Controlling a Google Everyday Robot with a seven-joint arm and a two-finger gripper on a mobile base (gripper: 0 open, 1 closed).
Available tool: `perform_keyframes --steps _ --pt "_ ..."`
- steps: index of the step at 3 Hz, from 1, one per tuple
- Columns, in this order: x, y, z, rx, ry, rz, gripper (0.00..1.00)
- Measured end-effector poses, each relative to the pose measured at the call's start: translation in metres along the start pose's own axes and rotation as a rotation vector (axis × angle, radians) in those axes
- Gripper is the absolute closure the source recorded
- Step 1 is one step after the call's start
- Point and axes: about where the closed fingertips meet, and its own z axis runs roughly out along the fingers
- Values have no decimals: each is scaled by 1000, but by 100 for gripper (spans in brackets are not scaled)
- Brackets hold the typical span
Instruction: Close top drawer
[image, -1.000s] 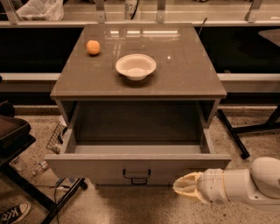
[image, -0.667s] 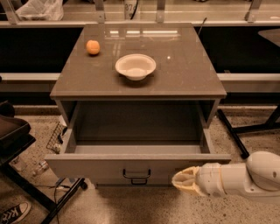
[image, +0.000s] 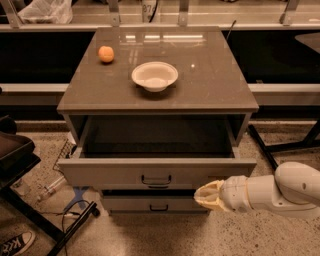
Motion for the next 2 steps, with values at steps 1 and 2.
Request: perform_keyframes --steps 1,2 --pt "-5 -44 8 12 0 -23 100" --pt "-7 -66 12 20 -2 -33 100"
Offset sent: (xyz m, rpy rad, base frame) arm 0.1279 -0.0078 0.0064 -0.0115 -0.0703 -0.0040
